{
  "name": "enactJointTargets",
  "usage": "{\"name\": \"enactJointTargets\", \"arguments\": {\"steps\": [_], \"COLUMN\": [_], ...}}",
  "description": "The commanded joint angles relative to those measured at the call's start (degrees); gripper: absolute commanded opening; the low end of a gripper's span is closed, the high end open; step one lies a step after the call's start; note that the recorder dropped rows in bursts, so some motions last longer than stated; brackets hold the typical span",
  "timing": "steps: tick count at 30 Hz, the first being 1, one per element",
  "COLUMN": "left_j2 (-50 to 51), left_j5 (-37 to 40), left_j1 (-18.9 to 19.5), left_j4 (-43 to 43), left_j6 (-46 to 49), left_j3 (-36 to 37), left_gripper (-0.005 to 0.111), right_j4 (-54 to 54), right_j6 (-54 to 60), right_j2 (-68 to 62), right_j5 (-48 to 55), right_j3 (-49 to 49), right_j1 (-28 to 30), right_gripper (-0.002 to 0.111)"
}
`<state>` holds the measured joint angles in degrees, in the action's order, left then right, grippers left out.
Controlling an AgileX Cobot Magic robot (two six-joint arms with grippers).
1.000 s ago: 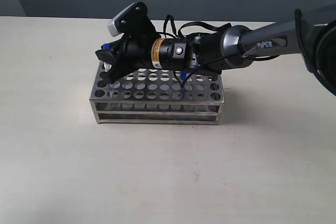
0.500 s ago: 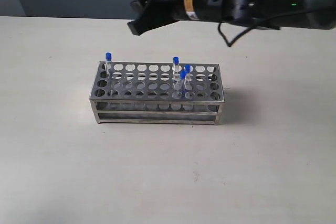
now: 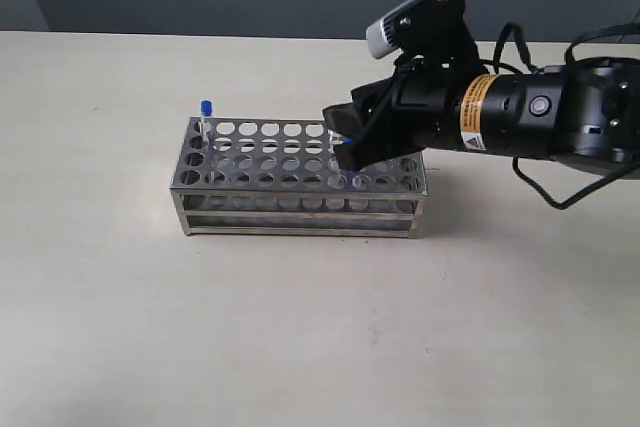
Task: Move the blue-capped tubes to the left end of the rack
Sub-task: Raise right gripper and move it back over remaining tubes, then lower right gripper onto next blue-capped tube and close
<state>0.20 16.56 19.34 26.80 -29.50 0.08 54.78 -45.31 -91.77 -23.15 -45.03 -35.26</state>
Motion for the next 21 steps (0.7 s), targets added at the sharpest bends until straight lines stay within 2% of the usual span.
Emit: {"name": "enactJointTargets", "arguments": {"steps": [1,7,21], "left_j2": [-0.20,-0.20,-0.20], "left_j5": [0.14,0.14,0.14], "left_j1": [0.07,0.07,0.07], "left_j4": [-0.03,-0.03,-0.03], "left_j6": [-0.10,-0.10,-0.10], "left_j3": [-0.08,-0.08,-0.08], "left_gripper": [0.001,0.001,0.001], "right_j4": [-3.49,-10.21,-10.53], "right_j6": [3.50,9.96,11.27], "right_j2": [-3.39,-6.78,-12.91], "right_j5": [-0.60,-0.95,-3.49], "right_j3": [0.33,0.33,-1.24], "right_j1": [0.29,0.29,0.29], "right_gripper": [0.042,0.042,0.042]}}
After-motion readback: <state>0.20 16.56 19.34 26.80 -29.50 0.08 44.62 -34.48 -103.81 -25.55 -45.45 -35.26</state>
